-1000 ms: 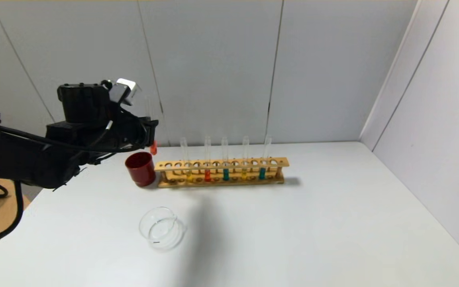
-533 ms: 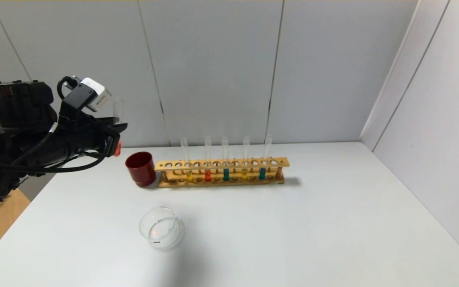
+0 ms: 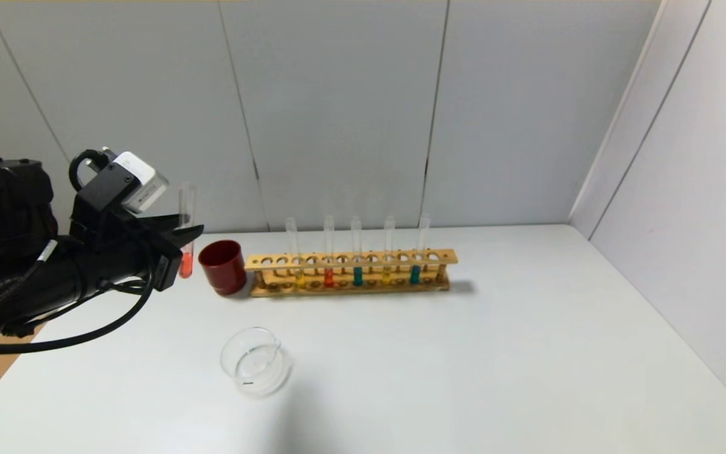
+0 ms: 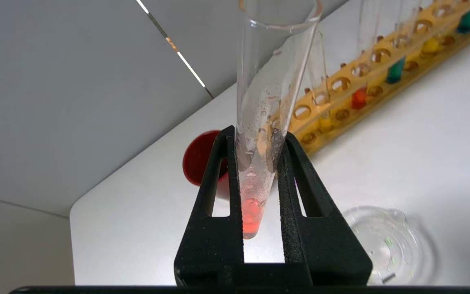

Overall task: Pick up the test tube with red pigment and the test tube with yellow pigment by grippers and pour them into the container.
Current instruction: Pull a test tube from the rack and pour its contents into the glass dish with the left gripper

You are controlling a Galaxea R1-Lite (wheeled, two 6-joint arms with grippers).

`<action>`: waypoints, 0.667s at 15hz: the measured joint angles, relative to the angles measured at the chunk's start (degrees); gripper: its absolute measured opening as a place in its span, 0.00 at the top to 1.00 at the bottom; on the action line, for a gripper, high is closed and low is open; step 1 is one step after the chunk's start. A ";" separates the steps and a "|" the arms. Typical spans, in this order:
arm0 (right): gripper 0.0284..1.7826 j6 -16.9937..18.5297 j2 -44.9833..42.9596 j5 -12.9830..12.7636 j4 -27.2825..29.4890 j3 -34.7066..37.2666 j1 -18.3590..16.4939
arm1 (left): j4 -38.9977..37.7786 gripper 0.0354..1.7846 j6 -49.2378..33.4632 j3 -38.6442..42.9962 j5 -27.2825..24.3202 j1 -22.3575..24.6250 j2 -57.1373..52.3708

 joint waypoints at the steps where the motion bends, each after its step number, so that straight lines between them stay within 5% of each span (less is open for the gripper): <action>1: 0.02 0.00 0.00 -0.02 0.00 0.00 0.00 | 0.90 0.85 0.88 0.95 0.20 1.07 -1.44; 4: 0.02 0.00 0.00 0.00 0.00 0.00 0.00 | 6.50 0.85 6.78 2.36 -0.21 4.66 -5.74; 10: 0.02 0.00 0.00 -0.02 0.00 0.00 0.00 | 6.67 0.85 7.44 8.23 -1.40 2.85 -9.83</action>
